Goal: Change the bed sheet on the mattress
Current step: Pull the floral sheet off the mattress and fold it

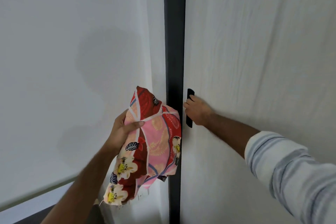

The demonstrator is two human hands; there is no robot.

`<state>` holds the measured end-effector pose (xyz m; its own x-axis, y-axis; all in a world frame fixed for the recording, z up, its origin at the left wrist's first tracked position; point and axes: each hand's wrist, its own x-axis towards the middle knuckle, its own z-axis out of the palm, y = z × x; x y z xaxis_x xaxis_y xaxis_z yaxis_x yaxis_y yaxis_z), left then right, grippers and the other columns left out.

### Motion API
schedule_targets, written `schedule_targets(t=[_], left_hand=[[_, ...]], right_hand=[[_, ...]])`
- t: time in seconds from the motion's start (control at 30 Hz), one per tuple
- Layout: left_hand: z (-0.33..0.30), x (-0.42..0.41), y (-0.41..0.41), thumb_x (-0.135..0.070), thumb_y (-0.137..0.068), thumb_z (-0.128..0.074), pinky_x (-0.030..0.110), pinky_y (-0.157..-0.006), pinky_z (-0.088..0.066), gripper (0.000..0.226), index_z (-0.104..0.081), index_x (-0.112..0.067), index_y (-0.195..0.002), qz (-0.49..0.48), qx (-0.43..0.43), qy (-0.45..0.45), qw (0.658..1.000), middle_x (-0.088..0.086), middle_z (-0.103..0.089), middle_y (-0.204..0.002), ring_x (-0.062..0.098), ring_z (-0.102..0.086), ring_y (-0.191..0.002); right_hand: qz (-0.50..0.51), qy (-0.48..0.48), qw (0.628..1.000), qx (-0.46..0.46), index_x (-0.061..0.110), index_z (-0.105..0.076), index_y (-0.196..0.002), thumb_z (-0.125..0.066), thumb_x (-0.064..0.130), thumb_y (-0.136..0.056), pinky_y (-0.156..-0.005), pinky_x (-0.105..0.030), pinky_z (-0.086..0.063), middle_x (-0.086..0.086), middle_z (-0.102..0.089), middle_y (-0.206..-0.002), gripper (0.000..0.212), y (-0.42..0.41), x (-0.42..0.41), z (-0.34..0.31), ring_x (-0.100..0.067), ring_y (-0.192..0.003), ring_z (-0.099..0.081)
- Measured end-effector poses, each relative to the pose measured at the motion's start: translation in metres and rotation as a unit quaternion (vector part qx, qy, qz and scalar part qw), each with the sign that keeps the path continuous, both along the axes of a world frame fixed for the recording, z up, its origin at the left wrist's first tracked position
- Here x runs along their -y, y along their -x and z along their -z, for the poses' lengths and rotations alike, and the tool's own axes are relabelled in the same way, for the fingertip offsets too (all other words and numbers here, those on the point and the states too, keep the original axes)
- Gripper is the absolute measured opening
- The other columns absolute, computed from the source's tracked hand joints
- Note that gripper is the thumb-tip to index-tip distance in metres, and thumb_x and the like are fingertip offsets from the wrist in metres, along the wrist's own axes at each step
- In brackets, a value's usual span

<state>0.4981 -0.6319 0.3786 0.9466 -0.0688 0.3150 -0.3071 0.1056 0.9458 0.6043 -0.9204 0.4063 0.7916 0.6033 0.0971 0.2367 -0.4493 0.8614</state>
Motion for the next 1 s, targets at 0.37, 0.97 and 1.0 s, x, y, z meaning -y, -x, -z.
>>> schedule_targets(t=[0.37,0.97,1.0], left_hand=[[-0.012,0.009,-0.016,-0.017,-0.077,-0.074,0.046,-0.070,-0.063,0.047,-0.060,-0.010,-0.121,0.044,0.007,-0.003,0.999,0.019,-0.073,-0.109,0.043,-0.073,-0.087],[-0.063,0.086,-0.083,-0.006,-0.075,-0.073,0.042,-0.076,-0.061,0.054,-0.060,-0.005,-0.127,0.216,0.038,-0.046,0.975,0.019,-0.072,-0.114,0.038,-0.072,-0.096],[-0.067,0.094,-0.085,-0.006,-0.075,-0.073,0.040,-0.074,-0.061,0.053,-0.060,-0.006,-0.126,0.224,0.041,-0.052,0.972,0.017,-0.073,-0.112,0.036,-0.073,-0.094]], right_hand=[[0.054,-0.027,0.998,-0.018,0.014,-0.062,-0.127,-0.060,0.033,-0.097,-0.104,-0.039,-0.038,-0.006,-0.059,-0.127,0.036,0.012,-0.008,-0.002,-0.025,-0.118,-0.051],[0.014,-0.311,0.950,0.008,0.013,-0.067,-0.100,-0.080,0.036,-0.070,-0.075,-0.035,-0.053,-0.006,-0.070,-0.092,0.040,0.127,0.060,0.016,-0.023,-0.079,-0.066],[-0.007,-0.368,0.930,0.017,0.014,-0.064,-0.103,-0.077,0.035,-0.072,-0.071,-0.034,-0.053,-0.006,-0.068,-0.093,0.040,0.134,0.061,0.017,-0.023,-0.078,-0.066]])
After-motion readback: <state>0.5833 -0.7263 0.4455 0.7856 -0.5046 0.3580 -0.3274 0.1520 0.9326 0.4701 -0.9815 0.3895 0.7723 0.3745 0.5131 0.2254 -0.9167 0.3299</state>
